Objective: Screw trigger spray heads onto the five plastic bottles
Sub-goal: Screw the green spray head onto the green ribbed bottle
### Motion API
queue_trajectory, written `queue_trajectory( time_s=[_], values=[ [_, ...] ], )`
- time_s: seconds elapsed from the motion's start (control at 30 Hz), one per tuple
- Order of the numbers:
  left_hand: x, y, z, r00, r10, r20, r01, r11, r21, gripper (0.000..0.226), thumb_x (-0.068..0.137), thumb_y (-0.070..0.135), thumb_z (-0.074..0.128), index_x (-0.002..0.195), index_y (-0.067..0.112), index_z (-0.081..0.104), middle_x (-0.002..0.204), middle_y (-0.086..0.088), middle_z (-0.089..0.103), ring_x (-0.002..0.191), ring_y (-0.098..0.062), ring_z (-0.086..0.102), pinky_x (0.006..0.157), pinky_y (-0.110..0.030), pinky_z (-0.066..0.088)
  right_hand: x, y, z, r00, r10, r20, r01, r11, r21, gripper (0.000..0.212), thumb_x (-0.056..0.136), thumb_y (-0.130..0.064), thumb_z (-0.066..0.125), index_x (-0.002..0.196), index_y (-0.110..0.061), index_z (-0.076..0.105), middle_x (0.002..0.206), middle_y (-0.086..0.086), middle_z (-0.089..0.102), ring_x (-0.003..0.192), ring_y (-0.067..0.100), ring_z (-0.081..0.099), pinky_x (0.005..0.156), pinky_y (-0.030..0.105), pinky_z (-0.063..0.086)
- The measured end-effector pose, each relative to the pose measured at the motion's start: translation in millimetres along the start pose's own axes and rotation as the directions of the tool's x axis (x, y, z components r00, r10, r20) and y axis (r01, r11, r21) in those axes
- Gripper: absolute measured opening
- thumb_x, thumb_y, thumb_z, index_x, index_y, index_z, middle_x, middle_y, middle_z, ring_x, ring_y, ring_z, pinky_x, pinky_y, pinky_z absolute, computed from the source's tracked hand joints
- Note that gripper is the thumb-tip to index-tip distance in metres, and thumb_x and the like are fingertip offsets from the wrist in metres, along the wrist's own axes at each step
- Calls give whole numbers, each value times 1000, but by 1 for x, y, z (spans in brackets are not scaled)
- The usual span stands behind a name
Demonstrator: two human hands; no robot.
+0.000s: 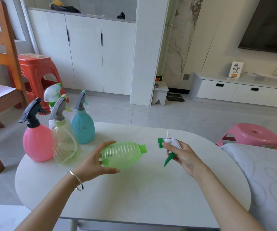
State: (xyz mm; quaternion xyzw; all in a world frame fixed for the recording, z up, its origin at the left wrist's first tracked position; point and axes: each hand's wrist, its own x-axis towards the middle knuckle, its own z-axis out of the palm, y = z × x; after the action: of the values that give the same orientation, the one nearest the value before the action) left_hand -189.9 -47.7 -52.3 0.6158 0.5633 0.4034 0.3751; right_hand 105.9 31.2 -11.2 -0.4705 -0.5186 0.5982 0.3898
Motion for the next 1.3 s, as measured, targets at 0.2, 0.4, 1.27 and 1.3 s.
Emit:
queue_trajectory(
  time_s=[0.2,0.4,1.27,1.3],
  values=[
    [-2,16,2,995,-96,36,102,941,-322,76,51,44,89,117,34,53,120,-2,64,98,-13,69,74,-24,57,-4,-5,21,984,-89,152,106,989,-106,16,77,-22,75,92,-24,73,65,-10,58,61,8,54,67,17,48],
    [0,10,4,932,-312,182,361,790,-495,66,77,62,49,122,15,58,101,-12,73,79,-26,71,66,-33,59,-6,-15,29,960,-199,198,227,965,-130,24,75,-21,77,98,-26,74,76,-8,71,70,8,65,68,16,50],
    [-3,28,10,989,-91,115,136,857,-497,76,57,18,87,123,30,50,125,-7,61,105,-20,67,78,-24,55,-6,-30,30,977,-186,107,190,981,-28,19,72,-9,79,90,-14,74,81,4,76,74,14,73,64,16,53],
    [-2,27,9,981,-120,153,185,820,-542,75,54,32,89,119,30,53,121,-6,65,100,-20,69,75,-24,56,-7,-32,28,973,-188,133,197,979,-57,19,71,-10,79,89,-16,74,79,3,76,73,13,72,63,16,52]
  ],
)
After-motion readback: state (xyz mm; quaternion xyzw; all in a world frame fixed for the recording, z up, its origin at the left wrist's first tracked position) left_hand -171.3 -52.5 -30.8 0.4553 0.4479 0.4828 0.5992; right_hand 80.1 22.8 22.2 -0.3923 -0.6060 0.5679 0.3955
